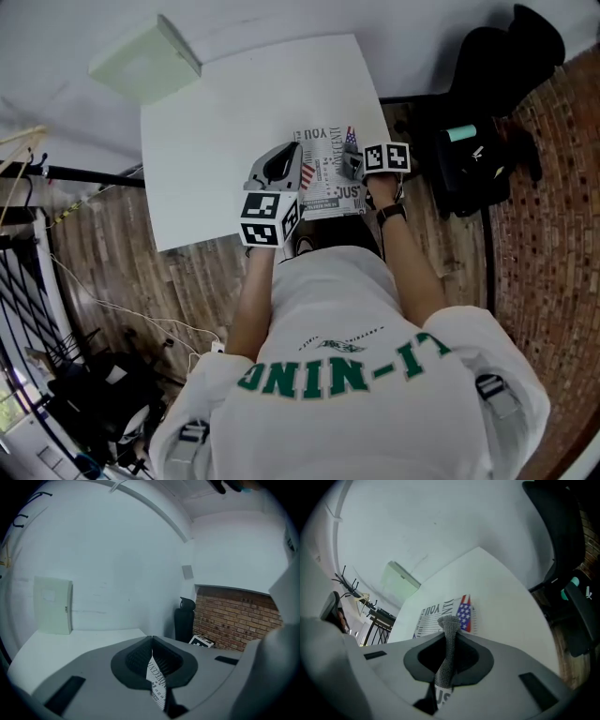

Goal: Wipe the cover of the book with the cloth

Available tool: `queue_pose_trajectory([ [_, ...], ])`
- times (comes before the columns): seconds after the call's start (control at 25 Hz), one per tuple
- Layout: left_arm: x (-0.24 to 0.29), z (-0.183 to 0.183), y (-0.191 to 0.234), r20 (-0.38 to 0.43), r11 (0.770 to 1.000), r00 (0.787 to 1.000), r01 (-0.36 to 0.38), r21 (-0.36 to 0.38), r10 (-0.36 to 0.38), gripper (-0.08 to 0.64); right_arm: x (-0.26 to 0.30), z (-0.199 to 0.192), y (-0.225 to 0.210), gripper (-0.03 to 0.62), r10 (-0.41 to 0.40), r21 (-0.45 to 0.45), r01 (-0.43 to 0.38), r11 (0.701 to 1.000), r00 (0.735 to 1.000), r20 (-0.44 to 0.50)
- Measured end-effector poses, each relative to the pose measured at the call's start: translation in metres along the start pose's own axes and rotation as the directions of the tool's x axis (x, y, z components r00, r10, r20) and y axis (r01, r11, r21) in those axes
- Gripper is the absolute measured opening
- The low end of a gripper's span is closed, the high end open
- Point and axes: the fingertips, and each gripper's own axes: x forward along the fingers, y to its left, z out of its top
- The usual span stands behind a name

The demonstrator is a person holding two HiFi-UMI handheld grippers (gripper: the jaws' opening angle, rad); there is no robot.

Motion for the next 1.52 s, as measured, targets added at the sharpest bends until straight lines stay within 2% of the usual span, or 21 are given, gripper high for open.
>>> queue_pose_trajectory([
  [0.2, 0.008, 0.0, -0.014, -0.001, 0.999, 0.999, 0.034, 0.012, -0.034, 0.015, -0.02, 0.002, -0.03, 0.041, -0.063, 0.032, 0.062, 0.998, 0.998, 0.029],
  [0.4, -0.007, -0.002, -0.01, 0.009, 1.0, 1.0, 0.002, 0.007, -0.002, 0.014, -0.021, 0.001, -0.028, 0.041, -0.092, 0.004, 0.092, 0.996, 0.995, 0.028],
  [0.48, -0.017, -0.004, 0.001, 0.014, 1.0, 1.0, -0.027, -0.004, 0.027, 0.015, -0.016, 0.002, -0.011, 0.041, -0.066, -0.013, 0.066, 0.998, 0.998, 0.018],
  [0.6, -0.033, -0.009, 0.023, 0.018, 0.996, 0.996, -0.081, -0.03, 0.082, 0.014, 0.005, -0.004, 0.038, 0.041, 0.022, -0.069, -0.024, 0.997, 0.999, -0.03],
  [0.76, -0.053, -0.013, 0.042, 0.026, 0.989, 0.991, -0.133, -0.061, 0.134, 0.014, 0.038, -0.025, 0.104, 0.041, 0.126, -0.151, -0.145, 0.978, 0.984, -0.129],
  [0.96, -0.065, -0.011, 0.053, 0.031, 0.986, 0.987, -0.154, -0.062, 0.156, 0.014, 0.069, -0.053, 0.129, 0.041, 0.128, -0.195, -0.168, 0.966, 0.971, -0.204],
  [1.12, -0.056, -0.014, 0.056, 0.012, 0.99, 0.991, -0.132, -0.051, 0.132, 0.015, 0.064, -0.047, 0.113, 0.041, 0.115, -0.16, -0.142, 0.977, 0.979, -0.17],
  [1.32, -0.022, -0.014, 0.035, -0.005, 0.998, 0.999, -0.041, -0.042, 0.041, 0.014, 0.024, -0.029, 0.049, 0.04, 0.062, -0.042, -0.065, 0.997, 0.996, -0.068],
  [1.52, 0.013, -0.016, -0.001, -0.023, 0.998, 0.998, 0.053, -0.025, -0.054, 0.015, -0.013, -0.019, -0.008, 0.038, 0.003, 0.054, -0.004, 0.999, 1.0, 0.014],
])
